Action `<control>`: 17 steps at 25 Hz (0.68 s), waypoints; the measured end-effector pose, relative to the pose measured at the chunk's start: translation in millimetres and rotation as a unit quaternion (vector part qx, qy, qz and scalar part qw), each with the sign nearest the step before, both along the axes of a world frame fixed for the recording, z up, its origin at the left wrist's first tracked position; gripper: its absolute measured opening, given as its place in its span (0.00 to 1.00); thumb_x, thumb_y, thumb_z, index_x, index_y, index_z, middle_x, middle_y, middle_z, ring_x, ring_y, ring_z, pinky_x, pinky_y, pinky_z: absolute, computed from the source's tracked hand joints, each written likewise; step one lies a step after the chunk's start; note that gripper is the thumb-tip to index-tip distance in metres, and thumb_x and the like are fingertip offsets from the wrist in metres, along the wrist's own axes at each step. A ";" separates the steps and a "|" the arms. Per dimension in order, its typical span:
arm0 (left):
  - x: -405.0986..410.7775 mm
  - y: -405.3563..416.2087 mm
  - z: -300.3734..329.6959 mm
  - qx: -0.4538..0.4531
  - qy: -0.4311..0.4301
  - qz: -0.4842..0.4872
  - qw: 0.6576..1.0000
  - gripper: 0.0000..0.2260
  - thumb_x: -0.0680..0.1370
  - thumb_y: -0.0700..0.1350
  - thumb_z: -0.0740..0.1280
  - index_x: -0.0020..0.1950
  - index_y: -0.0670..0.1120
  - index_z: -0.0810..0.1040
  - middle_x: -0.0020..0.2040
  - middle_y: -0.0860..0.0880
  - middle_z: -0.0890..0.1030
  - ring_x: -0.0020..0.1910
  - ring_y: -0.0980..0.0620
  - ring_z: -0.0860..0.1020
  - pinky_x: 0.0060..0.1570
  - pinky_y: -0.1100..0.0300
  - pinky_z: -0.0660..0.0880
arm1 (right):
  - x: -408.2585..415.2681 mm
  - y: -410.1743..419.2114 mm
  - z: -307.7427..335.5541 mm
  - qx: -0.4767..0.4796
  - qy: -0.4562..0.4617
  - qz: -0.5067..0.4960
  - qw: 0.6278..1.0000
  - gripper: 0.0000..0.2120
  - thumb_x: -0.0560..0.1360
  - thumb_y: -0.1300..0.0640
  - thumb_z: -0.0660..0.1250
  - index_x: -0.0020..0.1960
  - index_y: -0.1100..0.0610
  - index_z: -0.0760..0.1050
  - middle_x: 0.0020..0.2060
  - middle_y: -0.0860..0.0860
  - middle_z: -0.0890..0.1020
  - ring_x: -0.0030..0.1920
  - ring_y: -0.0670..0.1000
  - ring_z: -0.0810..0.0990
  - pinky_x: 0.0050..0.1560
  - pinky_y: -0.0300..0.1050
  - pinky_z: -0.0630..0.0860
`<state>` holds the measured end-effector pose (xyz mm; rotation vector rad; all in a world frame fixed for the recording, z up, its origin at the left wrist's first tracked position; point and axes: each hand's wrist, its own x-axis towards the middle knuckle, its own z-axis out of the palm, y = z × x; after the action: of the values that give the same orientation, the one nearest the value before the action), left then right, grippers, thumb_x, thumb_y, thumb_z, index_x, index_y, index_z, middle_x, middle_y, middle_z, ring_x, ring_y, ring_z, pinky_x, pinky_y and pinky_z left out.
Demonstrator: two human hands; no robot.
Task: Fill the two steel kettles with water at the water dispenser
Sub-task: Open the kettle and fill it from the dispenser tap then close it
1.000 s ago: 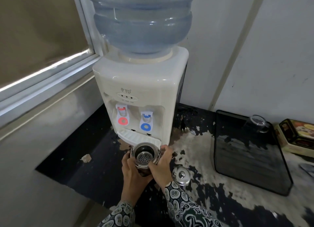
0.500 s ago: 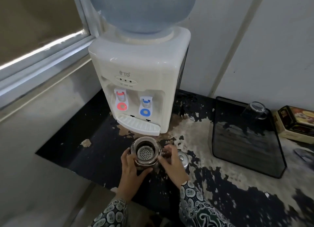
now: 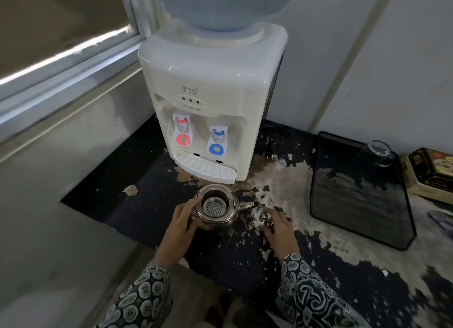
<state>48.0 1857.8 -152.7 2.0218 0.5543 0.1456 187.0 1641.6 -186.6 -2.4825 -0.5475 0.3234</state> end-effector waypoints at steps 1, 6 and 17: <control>-0.6 1.4 0.3 0.003 0.007 -0.003 1.000 0.21 0.79 0.42 0.60 0.70 0.58 0.63 0.66 0.53 0.65 0.63 0.56 0.70 0.64 0.57 0.66 | 3.9 0.4 0.1 0.009 0.004 0.005 1.000 0.16 0.74 0.58 0.66 0.61 0.55 0.72 0.55 0.54 0.76 0.55 0.57 0.74 0.55 0.49 0.70; -5.0 1.8 1.9 0.013 0.016 0.002 1.000 0.21 0.79 0.44 0.61 0.70 0.59 0.63 0.69 0.54 0.67 0.63 0.52 0.73 0.64 0.47 0.70 | 24.6 1.1 16.6 0.103 0.000 -0.187 0.977 0.11 0.75 0.61 0.64 0.56 0.61 0.73 0.55 0.61 0.76 0.55 0.61 0.76 0.56 0.54 0.73; -1.2 0.1 2.1 0.027 0.016 0.011 0.999 0.21 0.78 0.47 0.61 0.67 0.65 0.62 0.61 0.60 0.68 0.59 0.54 0.76 0.58 0.48 0.74 | -3.2 106.9 75.2 0.063 -0.074 0.167 0.981 0.08 0.76 0.56 0.62 0.53 0.57 0.69 0.52 0.53 0.75 0.52 0.54 0.74 0.55 0.51 0.72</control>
<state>46.7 1858.0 -150.5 2.0749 0.5985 0.1418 183.8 1748.5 -111.5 -2.2997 -1.0199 0.2245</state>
